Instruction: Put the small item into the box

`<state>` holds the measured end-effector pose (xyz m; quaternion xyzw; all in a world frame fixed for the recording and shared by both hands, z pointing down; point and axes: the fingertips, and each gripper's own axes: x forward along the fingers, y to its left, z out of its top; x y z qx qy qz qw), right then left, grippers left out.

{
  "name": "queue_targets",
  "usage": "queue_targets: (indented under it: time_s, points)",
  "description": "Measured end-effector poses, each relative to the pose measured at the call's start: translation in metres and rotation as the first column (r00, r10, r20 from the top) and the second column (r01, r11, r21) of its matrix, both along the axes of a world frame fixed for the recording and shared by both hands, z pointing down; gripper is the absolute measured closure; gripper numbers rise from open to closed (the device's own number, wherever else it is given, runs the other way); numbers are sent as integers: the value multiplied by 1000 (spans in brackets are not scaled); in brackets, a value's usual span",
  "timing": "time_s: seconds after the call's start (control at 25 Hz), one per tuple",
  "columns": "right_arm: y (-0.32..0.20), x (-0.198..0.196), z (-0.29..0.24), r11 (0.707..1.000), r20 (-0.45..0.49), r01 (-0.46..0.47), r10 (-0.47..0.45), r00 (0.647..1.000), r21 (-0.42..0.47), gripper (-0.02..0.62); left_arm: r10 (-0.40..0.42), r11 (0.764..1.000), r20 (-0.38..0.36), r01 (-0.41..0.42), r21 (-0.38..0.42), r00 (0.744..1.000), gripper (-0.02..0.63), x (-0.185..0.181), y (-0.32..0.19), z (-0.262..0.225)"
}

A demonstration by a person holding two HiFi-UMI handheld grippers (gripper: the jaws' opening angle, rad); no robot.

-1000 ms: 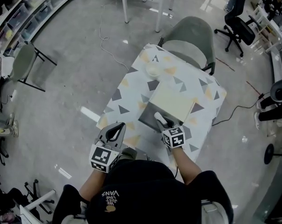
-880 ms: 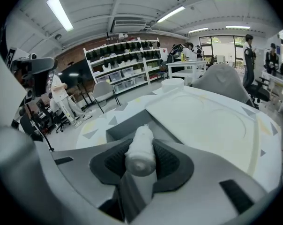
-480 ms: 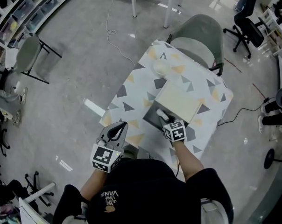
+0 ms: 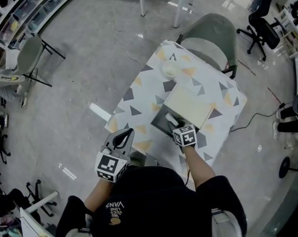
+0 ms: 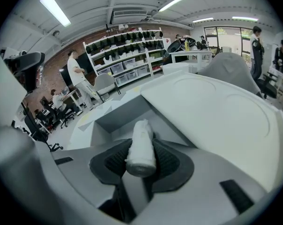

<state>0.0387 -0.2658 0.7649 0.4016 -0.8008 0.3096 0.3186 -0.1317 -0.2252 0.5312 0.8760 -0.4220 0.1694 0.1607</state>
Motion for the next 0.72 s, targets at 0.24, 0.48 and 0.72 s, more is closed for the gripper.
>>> queue_targets:
  time_s: [0.24,0.48,0.72]
  points:
    - [3,2,6,999,-24,-4,3,1000,-43,465,7,1000,1,-7,0,1000,601,1,1,0]
    - [6,3,12,993,-35,8,-12,999,-116,463,5,1000,1,-5,1,1000,601,-5,0,1]
    - [7,1,15,985,-58,20,-31,998,-170,463,-3,1000,-9,3,1,1000,600,-9,-2,2]
